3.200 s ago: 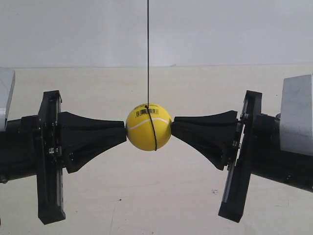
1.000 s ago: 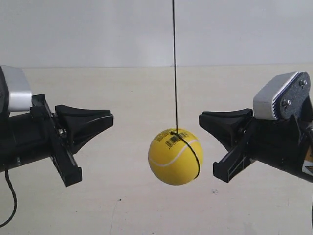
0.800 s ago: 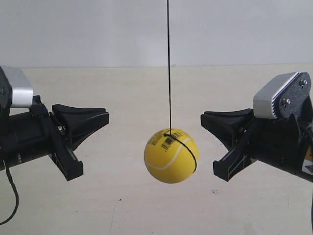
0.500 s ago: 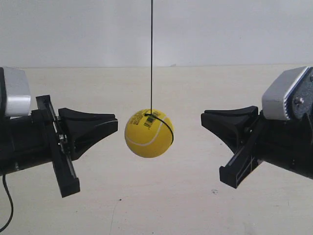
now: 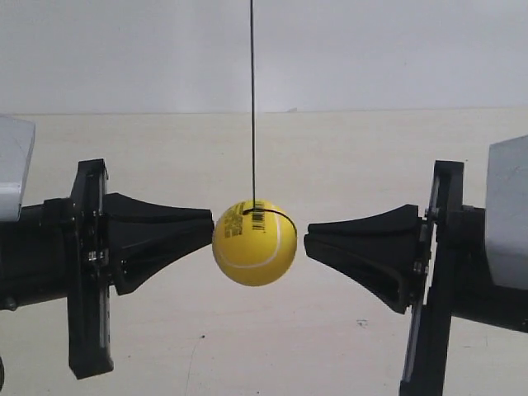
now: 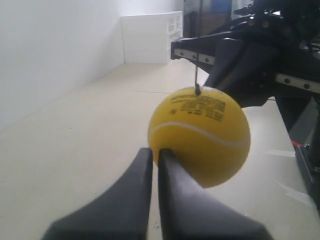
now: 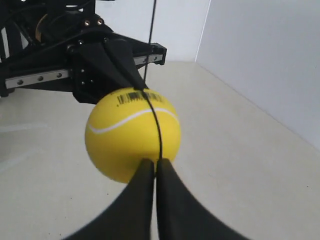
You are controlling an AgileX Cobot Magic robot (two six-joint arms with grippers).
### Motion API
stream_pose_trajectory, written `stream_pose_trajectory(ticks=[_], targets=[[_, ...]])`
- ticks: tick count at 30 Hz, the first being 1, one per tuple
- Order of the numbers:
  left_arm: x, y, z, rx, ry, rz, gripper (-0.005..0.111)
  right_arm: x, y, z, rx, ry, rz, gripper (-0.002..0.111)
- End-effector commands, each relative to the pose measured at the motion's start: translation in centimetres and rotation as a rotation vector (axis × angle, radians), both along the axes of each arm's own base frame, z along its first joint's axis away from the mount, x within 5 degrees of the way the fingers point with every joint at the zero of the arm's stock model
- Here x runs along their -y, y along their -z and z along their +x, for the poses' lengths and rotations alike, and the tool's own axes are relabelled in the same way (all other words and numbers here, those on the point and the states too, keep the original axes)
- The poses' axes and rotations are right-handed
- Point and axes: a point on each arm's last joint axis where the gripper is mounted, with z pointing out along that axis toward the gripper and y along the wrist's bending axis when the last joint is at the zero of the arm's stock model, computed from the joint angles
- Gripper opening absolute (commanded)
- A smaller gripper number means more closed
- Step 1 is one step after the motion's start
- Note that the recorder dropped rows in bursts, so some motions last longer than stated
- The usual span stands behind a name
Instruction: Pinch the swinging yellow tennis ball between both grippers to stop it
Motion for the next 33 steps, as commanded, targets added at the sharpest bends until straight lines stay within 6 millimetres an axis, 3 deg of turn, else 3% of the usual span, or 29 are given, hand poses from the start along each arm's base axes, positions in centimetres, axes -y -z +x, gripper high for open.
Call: stream_pose_trajectory(ticks=[1, 33], targets=[[0.22, 0.09, -0.53, 0.008, 0.065, 0.015, 0.005, -0.12, -0.40, -0.25, 0.016, -0.027, 0.023, 0.000], [0.27, 0.10, -0.56, -0.008, 0.066, 0.010, 0.005, -0.20, -0.60, -0.44, 0.013, -0.048, 0.047, 0.000]])
